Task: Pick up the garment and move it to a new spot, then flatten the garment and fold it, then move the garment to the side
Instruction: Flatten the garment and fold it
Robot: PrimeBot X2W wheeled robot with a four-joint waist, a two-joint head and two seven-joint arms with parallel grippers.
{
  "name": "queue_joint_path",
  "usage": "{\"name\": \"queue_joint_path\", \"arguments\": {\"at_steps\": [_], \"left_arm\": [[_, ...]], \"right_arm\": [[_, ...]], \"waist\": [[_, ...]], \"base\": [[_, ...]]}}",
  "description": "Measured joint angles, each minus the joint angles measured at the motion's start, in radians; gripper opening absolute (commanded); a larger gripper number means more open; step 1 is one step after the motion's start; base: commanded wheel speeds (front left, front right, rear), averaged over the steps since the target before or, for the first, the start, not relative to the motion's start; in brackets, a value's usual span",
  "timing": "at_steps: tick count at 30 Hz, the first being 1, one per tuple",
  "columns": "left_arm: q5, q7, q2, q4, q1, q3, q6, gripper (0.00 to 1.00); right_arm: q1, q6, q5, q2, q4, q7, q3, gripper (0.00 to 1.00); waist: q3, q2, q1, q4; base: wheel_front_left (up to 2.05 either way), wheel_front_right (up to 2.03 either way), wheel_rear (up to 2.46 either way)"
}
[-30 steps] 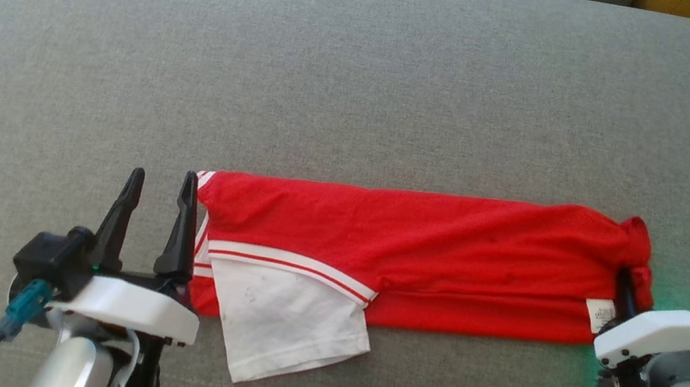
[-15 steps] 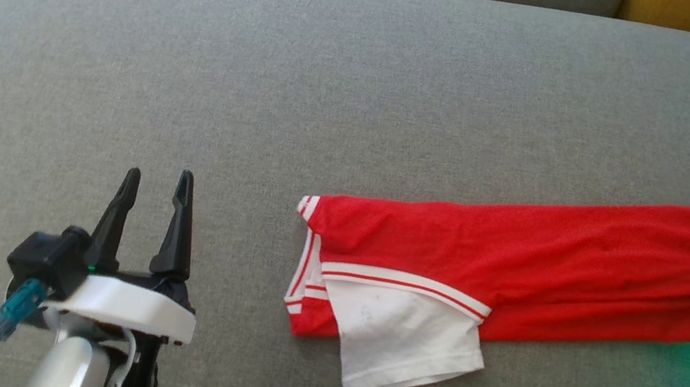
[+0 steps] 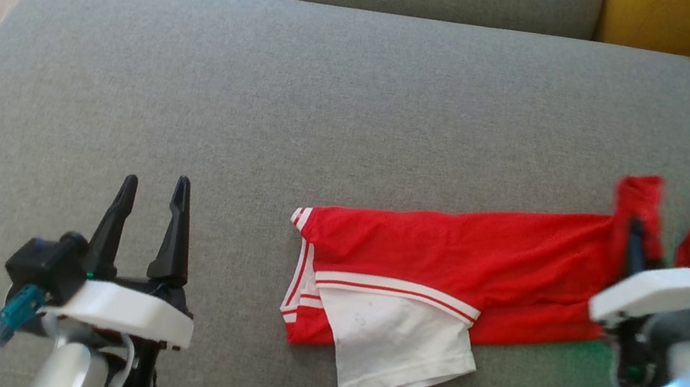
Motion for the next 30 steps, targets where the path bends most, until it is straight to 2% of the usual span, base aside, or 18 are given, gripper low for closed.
{"name": "queue_joint_path", "arguments": {"at_steps": [7, 12, 14, 15, 20, 30], "left_arm": [[-0.006, 0.0, 0.0, 0.0, 0.015, -0.003, 0.001, 1.0], [-0.006, 0.0, 0.0, 0.003, 0.014, -0.005, 0.001, 1.0], [-0.006, 0.0, 0.0, 0.007, 0.014, -0.01, 0.001, 1.0], [-0.006, 0.0, 0.0, 0.007, 0.014, -0.01, 0.001, 1.0], [-0.017, 0.0, 0.0, 0.009, 0.014, -0.026, 0.001, 1.0], [-0.027, 0.0, 0.0, 0.009, 0.012, -0.038, 0.001, 1.0]], "right_arm": [[0.111, 0.0, 0.136, 0.04, -0.296, 0.133, 0.174, 0.0], [0.166, 0.0, 0.341, 0.042, -0.411, 0.145, 0.395, 0.0], [0.165, 0.0, 0.379, 0.043, -0.419, 0.127, 0.466, 0.0], [0.165, 0.0, 0.379, 0.043, -0.419, 0.127, 0.466, 0.0], [0.156, 0.0, 0.428, 0.043, -0.388, 0.069, 0.594, 0.0], [0.026, 0.0, 0.505, 0.041, -0.154, -0.07, 0.73, 0.0]], "waist": [[-0.008, 0.0, 0.0, 0.0], [-0.009, 0.0, 0.0, 0.003], [-0.01, 0.0, 0.0, 0.009], [-0.01, 0.0, 0.0, 0.009], [-0.007, 0.0, 0.0, 0.031], [0.036, 0.0, 0.0, 0.077]], "base": [[0.0, 0.0, 0.0], [0.0, 0.0, 0.0], [0.0, 0.0, 0.0], [0.0, 0.0, 0.0], [0.0, 0.0, 0.0], [0.0, 0.0, 0.0]]}}
